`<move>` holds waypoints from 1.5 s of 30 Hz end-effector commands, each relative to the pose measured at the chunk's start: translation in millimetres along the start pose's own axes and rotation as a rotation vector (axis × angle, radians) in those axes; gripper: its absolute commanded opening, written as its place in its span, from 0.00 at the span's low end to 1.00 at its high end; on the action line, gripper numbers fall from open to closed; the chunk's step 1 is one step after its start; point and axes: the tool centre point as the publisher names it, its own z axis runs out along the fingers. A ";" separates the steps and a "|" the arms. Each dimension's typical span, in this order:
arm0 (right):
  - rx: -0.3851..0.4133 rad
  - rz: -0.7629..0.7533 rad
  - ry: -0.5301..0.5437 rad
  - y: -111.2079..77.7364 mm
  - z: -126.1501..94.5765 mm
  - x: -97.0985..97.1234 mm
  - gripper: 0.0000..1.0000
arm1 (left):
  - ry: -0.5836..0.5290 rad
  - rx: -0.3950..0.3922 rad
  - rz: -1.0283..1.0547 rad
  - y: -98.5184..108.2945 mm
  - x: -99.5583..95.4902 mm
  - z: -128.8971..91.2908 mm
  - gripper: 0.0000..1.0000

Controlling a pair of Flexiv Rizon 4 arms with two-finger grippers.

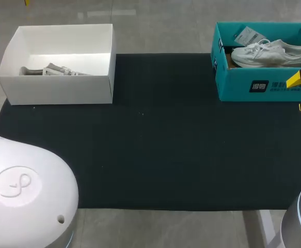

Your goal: Take the shoe out of the shoebox, open the shoe tongue, remove and reinsert the insole, then place the shoe into the shoebox

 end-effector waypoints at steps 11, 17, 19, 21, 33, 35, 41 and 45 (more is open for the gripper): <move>-0.007 -0.121 -0.146 112.8 7.7 -33.6 1.00 | 0.002 -0.001 0.001 -0.4 0.4 -0.5 1.00; -0.026 -0.132 -0.268 180.5 -4.5 -59.3 1.00 | 0.002 -0.001 0.001 -0.4 0.4 -0.5 1.00; -0.038 -0.108 -0.273 198.3 -10.7 -69.1 1.00 | 0.002 -0.001 0.001 -0.4 0.4 -0.5 1.00; -0.054 -0.099 -0.288 213.1 -15.5 -76.5 1.00 | 0.002 -0.001 0.001 -0.4 0.4 -0.5 1.00; -0.083 -0.077 -0.280 225.7 -20.2 -81.5 1.00 | 0.002 -0.001 0.001 -0.4 0.4 -0.5 1.00; -0.083 -0.077 -0.280 225.7 -20.2 -81.5 1.00 | 0.002 -0.001 0.001 -0.4 0.4 -0.5 1.00; -0.083 -0.077 -0.280 225.7 -20.2 -81.5 1.00 | 0.002 -0.001 0.001 -0.4 0.4 -0.5 1.00; -0.086 -0.095 -0.297 235.8 -19.4 -83.5 1.00 | 0.002 -0.001 0.001 -0.4 0.4 -0.5 1.00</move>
